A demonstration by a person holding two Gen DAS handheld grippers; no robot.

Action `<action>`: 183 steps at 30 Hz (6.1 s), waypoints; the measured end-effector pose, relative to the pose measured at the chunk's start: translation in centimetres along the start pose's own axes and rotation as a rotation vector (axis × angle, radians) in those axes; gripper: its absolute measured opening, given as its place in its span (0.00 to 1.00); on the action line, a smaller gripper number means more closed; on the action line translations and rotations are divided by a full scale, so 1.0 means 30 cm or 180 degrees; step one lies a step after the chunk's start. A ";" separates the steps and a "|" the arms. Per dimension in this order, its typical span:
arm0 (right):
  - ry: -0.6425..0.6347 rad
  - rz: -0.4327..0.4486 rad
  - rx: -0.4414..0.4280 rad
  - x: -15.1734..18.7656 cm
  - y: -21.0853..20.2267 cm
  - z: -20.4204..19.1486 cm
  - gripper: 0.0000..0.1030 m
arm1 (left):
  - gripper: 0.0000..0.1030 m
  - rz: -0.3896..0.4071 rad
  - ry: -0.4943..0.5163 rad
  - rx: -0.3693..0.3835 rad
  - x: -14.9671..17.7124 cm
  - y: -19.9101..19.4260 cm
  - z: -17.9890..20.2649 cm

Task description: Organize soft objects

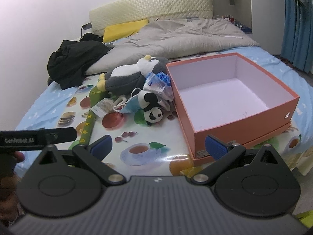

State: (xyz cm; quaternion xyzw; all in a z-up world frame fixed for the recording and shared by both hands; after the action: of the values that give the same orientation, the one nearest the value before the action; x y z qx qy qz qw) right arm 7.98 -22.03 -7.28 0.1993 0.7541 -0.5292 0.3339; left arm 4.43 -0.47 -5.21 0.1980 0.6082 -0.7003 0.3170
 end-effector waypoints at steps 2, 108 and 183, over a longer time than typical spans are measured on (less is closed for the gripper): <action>0.0018 -0.0036 -0.0042 0.002 0.006 0.000 1.00 | 1.00 0.0007 0.0000 -0.0001 0.000 0.002 -0.005; -0.0297 -0.0698 -0.0141 0.020 0.590 -0.060 0.54 | 0.43 -0.0376 -0.0424 0.0180 -0.107 0.611 -0.290; -0.0048 -0.1146 -0.0468 0.153 0.555 0.047 0.26 | 0.31 -0.0476 -0.0465 0.0284 -0.111 0.574 -0.274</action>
State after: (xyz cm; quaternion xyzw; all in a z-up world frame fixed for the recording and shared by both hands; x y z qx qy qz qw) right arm 16.08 -17.58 -21.93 0.0322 0.8117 -0.5254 0.2531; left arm 17.71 7.23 -17.01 0.1144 0.5648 -0.7609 0.2982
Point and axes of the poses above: each gripper's, at about its wrist camera, not at the fingertips, and y roughly the way its jaws point, z to its right, x to its underside, the point moved 4 cm from there along y, roughly the way its jaws point, and after that the axes turned 4 degrees about -z, right-handed, at the moved point
